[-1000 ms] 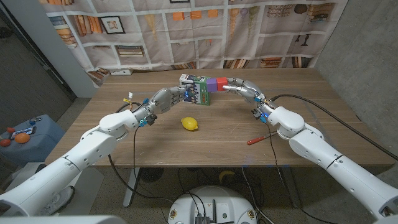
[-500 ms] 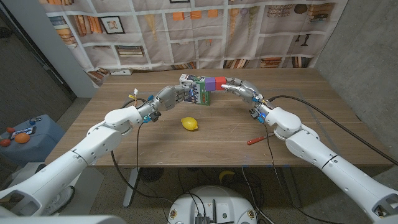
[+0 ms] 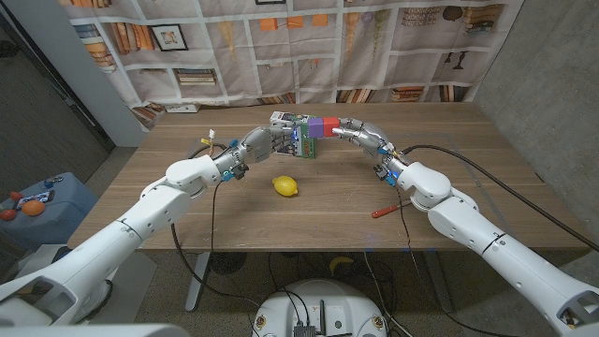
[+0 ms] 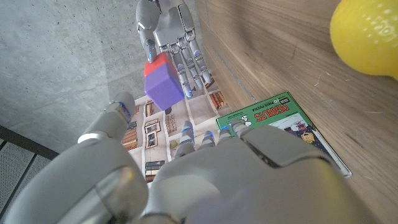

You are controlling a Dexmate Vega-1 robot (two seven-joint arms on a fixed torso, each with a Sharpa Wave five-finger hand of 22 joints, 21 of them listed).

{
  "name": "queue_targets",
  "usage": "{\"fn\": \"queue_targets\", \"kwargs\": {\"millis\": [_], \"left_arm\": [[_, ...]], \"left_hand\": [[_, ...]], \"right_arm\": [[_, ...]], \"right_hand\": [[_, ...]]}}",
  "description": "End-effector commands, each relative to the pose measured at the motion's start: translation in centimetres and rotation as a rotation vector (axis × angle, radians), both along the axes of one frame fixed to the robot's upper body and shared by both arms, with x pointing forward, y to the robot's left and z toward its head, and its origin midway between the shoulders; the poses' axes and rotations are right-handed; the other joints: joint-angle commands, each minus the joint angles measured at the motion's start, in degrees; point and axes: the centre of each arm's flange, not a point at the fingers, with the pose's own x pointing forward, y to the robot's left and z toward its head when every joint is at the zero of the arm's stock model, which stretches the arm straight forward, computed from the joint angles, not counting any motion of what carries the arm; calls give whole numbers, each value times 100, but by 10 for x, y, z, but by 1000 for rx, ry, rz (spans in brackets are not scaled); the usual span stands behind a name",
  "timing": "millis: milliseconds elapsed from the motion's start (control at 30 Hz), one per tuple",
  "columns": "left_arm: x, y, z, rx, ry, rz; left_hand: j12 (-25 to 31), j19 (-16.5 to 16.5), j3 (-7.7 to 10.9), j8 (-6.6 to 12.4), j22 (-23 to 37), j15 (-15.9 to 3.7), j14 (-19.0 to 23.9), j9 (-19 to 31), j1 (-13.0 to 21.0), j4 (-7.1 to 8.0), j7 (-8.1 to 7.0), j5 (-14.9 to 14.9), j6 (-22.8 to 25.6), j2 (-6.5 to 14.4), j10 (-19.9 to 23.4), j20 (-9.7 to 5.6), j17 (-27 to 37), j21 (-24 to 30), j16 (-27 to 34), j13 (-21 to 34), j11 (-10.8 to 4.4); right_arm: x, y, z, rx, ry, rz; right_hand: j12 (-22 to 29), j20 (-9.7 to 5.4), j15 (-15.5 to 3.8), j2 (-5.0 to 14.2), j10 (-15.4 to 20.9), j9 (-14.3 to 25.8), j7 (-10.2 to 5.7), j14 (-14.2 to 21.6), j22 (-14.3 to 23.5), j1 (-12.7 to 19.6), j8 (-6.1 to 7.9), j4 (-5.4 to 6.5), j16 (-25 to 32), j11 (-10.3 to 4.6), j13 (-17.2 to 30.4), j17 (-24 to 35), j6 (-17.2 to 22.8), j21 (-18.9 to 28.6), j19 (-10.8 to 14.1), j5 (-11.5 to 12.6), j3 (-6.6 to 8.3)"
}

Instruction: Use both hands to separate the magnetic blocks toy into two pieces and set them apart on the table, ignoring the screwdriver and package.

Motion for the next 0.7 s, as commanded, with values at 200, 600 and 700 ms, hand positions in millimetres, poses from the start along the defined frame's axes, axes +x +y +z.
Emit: {"fn": "queue_targets", "kwargs": {"millis": [200,600,700], "left_arm": [[8,-19,2,1,-38,12],[11,-30,-3,-46,-42,25],[11,-32,-4,-46,-46,27]], "left_hand": [[75,-688,0,116,14,23,-1103,17,167,7,91,52,197,4,-706,37,24,42,53,14,53],[131,-530,31,179,13,35,-961,18,310,4,211,70,393,12,-523,98,22,77,82,12,126],[140,-506,38,186,13,33,-937,18,340,3,243,73,423,14,-485,113,21,79,85,11,123]], "right_arm": [[4,1,2,2,0,-6],[4,1,3,-7,-9,-11],[4,1,2,-7,-11,-11]], "right_hand": [[-28,-22,1,120,40,12,-258,18,25,-67,307,4,33,15,3,14,1444,-21,46,35,-19],[-30,-12,6,118,69,30,-259,21,26,-69,325,-2,32,19,4,18,1461,-22,50,38,-32],[-33,-12,5,117,71,35,-266,22,26,-67,329,-5,32,14,4,19,1464,-24,48,38,-34]]}}
